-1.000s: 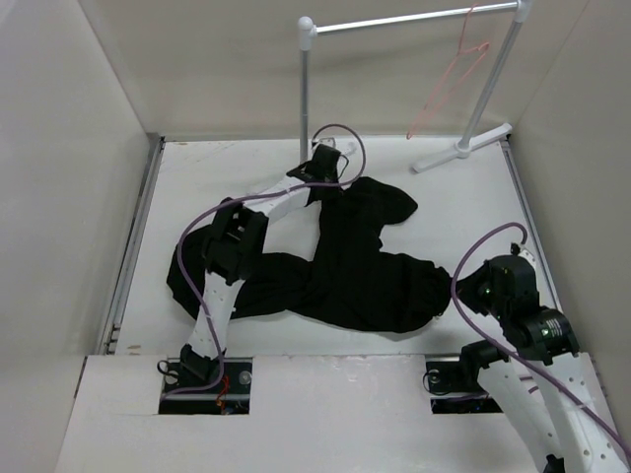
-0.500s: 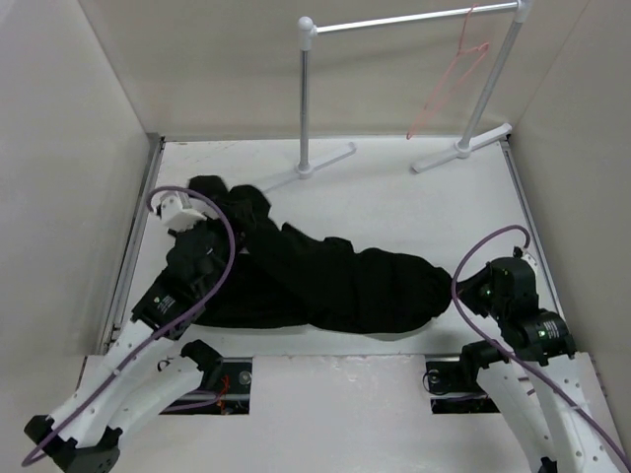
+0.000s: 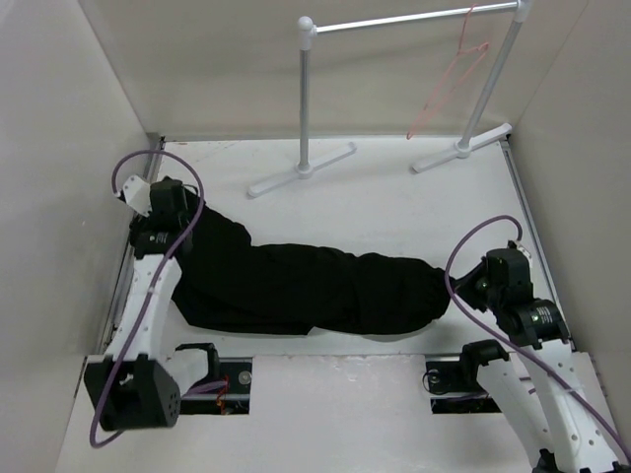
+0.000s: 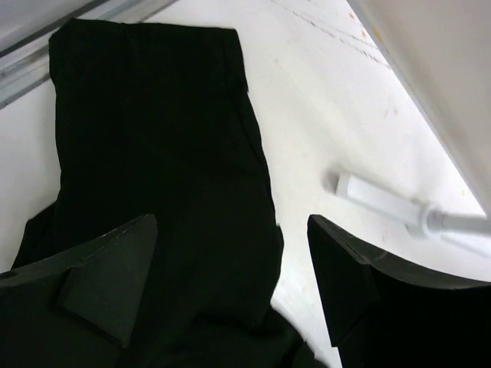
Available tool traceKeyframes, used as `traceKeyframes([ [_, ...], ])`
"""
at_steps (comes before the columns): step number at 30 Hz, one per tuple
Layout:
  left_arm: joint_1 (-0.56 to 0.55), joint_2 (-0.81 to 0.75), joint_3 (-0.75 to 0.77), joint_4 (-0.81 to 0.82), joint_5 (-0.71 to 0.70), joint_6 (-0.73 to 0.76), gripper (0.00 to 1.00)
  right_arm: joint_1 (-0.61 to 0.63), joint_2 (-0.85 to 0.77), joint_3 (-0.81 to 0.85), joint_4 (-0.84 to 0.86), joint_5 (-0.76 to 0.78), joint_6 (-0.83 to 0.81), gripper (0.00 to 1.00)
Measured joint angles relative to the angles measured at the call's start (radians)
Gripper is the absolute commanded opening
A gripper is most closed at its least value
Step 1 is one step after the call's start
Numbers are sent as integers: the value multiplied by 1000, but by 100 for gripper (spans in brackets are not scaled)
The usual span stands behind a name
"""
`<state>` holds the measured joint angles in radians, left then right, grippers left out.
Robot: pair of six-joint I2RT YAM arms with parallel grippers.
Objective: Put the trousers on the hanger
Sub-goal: Flatten out the trousers at the center of the board.
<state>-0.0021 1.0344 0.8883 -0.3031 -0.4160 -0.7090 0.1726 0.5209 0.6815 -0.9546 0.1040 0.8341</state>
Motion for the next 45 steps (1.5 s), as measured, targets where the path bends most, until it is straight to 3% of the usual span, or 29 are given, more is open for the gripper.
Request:
traceKeyframes([
  [5, 141, 283, 133, 75, 79, -30, 78, -1, -3, -5, 23, -15, -1, 1],
  [10, 174, 725, 487, 87, 170, 7, 72, 18, 24, -7, 56, -30, -10, 1],
  [13, 171, 929, 656, 61, 189, 40, 62, 26, 62, -7, 79, -34, -19, 1],
  [16, 171, 1058, 752, 8, 195, 72, 53, 25, 98, -2, 98, -33, -26, 1],
  [21, 174, 1183, 850, -71, 179, 119, 49, -6, 126, 12, 108, -20, -45, 1],
  [25, 174, 1229, 910, -108, 161, 148, 33, -43, 142, 16, 111, -4, -52, 1],
  [27, 174, 1243, 938, -119, 155, 158, 15, -50, 162, 23, 117, 2, -53, 1],
  [30, 176, 1252, 954, -135, 145, 170, 5, -71, 199, 39, 140, 3, -53, 2],
  [37, 199, 1163, 869, -137, 68, 163, 1, -123, 281, 115, 208, 21, -58, 1],
  [45, 221, 737, 846, -109, 6, 111, 3, -124, 153, 257, 287, 45, -69, 2],
])
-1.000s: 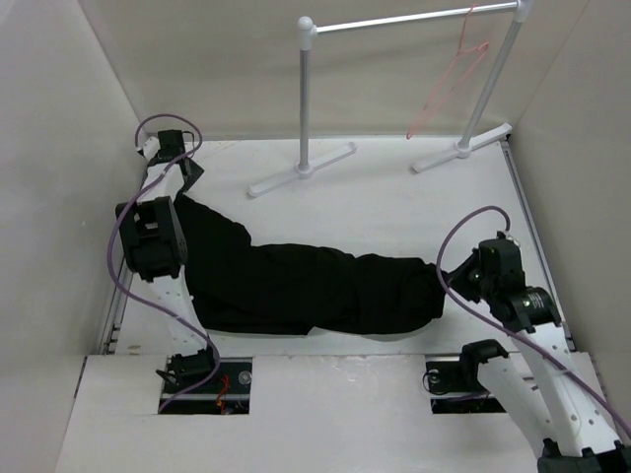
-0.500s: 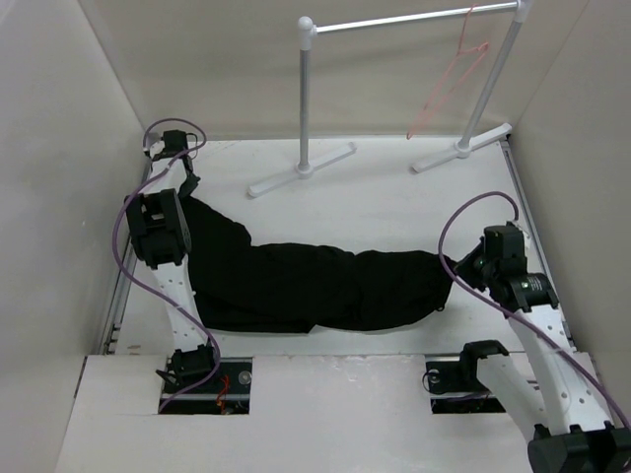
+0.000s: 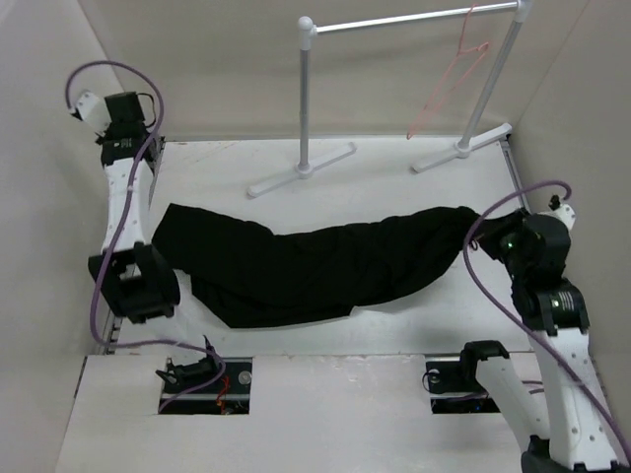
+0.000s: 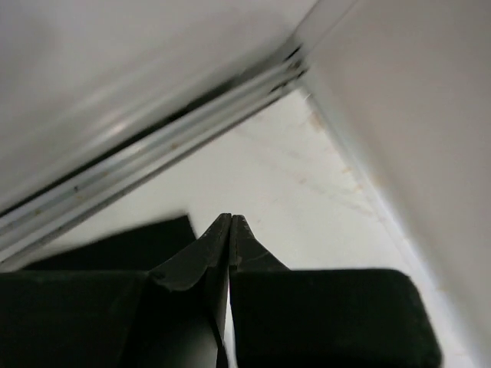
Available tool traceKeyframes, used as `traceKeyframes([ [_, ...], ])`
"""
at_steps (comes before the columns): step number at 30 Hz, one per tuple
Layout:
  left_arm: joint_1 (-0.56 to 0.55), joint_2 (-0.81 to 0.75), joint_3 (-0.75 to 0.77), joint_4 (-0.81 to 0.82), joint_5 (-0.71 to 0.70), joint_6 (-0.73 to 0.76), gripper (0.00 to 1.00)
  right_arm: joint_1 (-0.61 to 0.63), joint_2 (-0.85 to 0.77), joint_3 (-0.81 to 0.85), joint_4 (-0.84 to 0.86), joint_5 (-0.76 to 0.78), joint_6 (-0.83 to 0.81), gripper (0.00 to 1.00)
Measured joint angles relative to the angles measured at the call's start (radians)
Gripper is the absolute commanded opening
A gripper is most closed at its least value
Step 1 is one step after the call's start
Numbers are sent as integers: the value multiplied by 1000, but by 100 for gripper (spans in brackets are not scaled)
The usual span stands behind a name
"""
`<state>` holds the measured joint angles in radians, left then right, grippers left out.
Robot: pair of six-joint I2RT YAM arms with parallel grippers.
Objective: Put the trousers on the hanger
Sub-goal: Flatten out the trousers at the center of the board.
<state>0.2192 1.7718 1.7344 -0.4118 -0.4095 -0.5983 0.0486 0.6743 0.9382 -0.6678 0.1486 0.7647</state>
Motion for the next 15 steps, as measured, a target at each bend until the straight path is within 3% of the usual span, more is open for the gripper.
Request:
traceKeyframes([
  [4, 7, -198, -9, 38, -4, -16, 10, 19, -152, 11, 4, 0, 10, 3],
  [6, 8, -244, -56, 64, 12, -23, 18, 23, -195, 1, -12, 0, 16, 2],
  [8, 10, -251, -112, 65, 34, -29, 32, 23, -201, -44, -16, -4, 20, 2],
  [11, 9, -143, -166, 64, 121, -34, 52, 16, -168, -142, -52, -19, 25, 2],
  [15, -7, 114, -202, 50, 253, -38, 63, 18, -97, -188, -89, -35, 26, 3],
])
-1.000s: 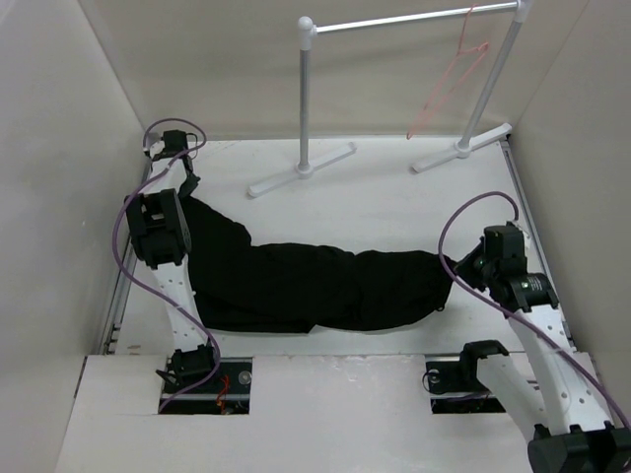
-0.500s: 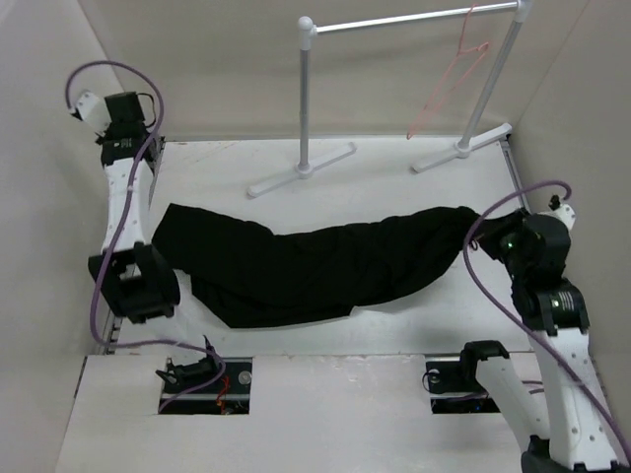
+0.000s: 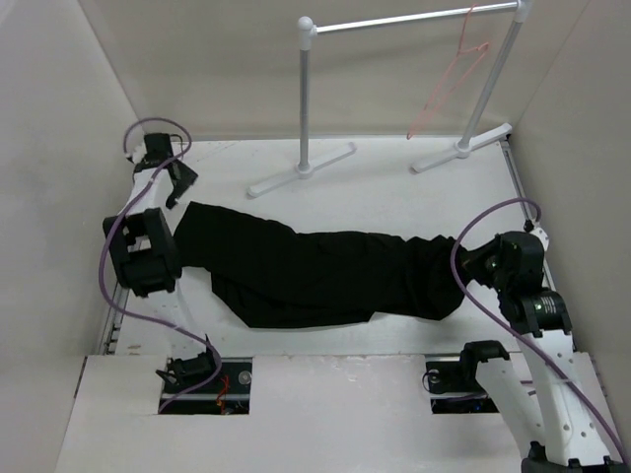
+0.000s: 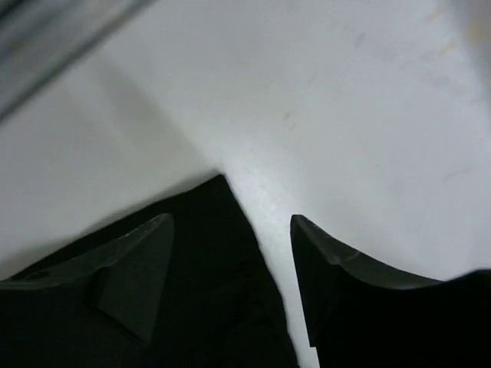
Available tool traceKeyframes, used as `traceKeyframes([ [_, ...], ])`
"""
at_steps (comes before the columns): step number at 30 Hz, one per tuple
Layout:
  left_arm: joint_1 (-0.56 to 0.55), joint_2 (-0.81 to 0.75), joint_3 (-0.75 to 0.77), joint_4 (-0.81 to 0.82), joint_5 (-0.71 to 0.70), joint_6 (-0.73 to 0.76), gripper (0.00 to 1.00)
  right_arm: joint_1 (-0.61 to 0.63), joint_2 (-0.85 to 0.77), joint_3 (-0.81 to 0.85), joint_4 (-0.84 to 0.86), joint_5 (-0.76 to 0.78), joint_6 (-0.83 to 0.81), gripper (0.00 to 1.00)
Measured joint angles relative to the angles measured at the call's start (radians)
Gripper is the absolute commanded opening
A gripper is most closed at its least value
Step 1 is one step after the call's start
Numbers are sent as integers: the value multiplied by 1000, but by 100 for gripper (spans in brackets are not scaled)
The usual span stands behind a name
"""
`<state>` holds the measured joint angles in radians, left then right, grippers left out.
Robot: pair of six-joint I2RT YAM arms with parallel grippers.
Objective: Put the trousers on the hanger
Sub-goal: Flatten out the trousers at the center of the board.
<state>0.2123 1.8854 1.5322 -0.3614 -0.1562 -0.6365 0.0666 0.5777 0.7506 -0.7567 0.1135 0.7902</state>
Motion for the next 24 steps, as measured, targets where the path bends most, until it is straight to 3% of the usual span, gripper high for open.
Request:
traceKeyframes([
  [4, -25, 140, -8, -30, 52, 0, 63, 16, 4, -6, 10, -7, 0, 3],
  [9, -43, 158, 24, -29, 61, 1, 60, 24, -28, -60, 8, -10, 4, 3],
  [13, -43, 193, 61, -9, 42, 2, 48, 23, -30, -89, 2, -13, 10, 3],
  [18, -43, 256, 85, -11, 28, 8, 49, 11, -19, -91, 7, -13, 12, 4],
  [19, -45, 260, 93, -11, 23, 8, 46, 9, -11, -91, 9, -13, 13, 4],
  [22, -48, 275, 101, -15, 7, 12, 15, 6, 24, -91, 23, -13, 14, 4],
  [24, -49, 277, 101, -18, -2, 14, 5, 4, 56, -90, 40, -13, 14, 3],
])
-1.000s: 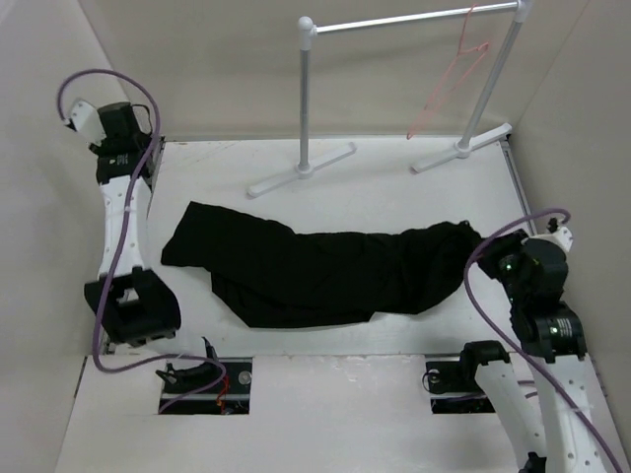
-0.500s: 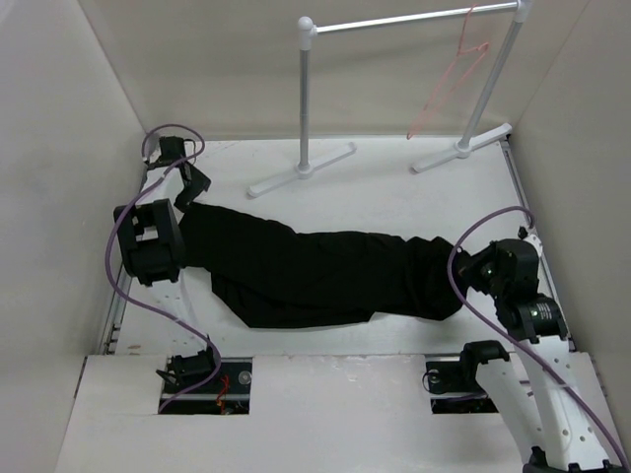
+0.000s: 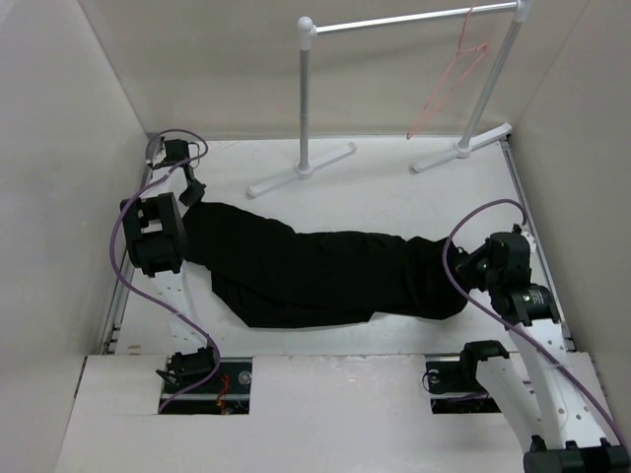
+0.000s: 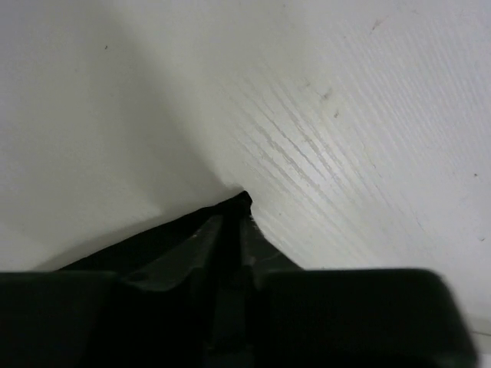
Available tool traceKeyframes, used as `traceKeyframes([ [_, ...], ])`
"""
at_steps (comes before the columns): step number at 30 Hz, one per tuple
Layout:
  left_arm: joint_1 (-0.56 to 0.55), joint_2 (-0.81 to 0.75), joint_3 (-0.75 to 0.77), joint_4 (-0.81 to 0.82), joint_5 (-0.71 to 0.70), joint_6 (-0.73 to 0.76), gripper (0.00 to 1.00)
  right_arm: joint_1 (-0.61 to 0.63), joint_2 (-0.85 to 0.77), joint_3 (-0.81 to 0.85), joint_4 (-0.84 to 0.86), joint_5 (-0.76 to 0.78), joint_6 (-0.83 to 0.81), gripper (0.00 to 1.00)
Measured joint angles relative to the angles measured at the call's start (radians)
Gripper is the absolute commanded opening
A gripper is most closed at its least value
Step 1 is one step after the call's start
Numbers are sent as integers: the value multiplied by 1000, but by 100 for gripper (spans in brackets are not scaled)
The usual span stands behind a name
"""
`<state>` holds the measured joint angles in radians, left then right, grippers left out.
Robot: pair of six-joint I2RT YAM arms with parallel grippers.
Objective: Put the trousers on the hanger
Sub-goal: Flatten out the trousers at the center of the board.
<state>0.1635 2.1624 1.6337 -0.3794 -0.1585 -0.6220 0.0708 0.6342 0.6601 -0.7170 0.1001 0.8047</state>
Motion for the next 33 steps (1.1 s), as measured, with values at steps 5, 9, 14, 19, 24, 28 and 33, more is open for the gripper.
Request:
traceKeyframes([
  [5, 0, 0, 41, -47, -4, -23, 1, -18, 151, 83, 46, -8, 0, 2],
  [9, 3, 0, 260, -146, 1, -51, 0, -12, 314, 309, 94, -15, 0, 2],
  [14, 25, -96, 494, -150, 13, -110, 0, 2, 324, 578, 172, -32, -1, 3],
  [19, 111, -311, 464, -146, 16, -190, 0, 2, 149, 571, 205, -54, 15, 2],
  [24, 200, -463, 369, -143, 16, -246, 0, 0, -63, 418, 138, -56, 31, 1],
  [28, 244, -520, 331, -161, 16, -266, 1, -27, -227, 316, 7, -40, 34, 2],
  [33, 266, -606, 278, -174, 0, -270, 1, -39, -385, 265, -79, -34, 34, 3],
])
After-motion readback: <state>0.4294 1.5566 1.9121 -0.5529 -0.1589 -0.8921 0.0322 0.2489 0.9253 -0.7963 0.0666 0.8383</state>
